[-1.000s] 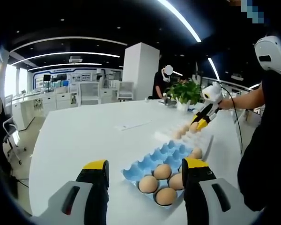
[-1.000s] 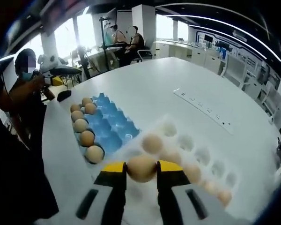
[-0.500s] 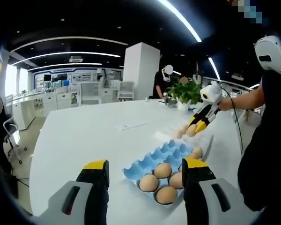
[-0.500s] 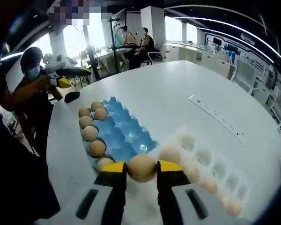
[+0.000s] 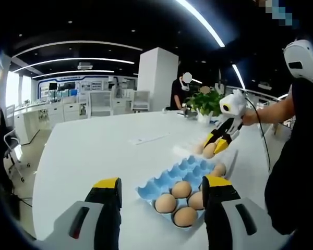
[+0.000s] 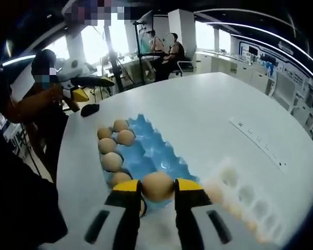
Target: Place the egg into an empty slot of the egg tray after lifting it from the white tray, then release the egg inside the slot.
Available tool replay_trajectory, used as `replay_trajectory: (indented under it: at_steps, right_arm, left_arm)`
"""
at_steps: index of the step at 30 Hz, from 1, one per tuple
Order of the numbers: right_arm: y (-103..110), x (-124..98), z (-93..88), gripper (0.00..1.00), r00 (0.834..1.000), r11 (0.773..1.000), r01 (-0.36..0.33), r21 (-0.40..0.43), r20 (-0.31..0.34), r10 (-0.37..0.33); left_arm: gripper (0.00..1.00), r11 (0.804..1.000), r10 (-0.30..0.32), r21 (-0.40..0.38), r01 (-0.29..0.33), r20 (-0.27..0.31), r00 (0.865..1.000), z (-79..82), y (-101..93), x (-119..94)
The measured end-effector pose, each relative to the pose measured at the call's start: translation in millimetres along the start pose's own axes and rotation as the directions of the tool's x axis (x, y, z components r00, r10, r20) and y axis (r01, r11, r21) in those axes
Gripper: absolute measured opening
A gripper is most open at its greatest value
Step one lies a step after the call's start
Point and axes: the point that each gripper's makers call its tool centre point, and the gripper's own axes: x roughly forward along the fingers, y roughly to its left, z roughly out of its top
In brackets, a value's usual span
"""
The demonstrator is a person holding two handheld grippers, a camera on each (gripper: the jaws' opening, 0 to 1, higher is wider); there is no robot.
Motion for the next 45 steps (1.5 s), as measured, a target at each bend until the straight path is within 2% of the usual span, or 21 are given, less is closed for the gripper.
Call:
replay_trajectory:
  at_steps: [25, 45]
  right_arm:
    - [35, 44, 29.0, 0.25, 0.994, 0.992, -0.107, -0.070, 0.009, 0.108]
    - [49, 80, 29.0, 0.25, 0.986, 0.982, -0.170, -0.078, -0.017, 0.169]
  left_arm:
    - [0.63, 1.000, 0.008, -0.005, -0.008, 0.004, 1.000, -1.2, 3.9, -2]
    - [0.63, 1.000, 0.012, -0.009, -0.011, 0.008, 1.000, -1.9, 5.1, -3]
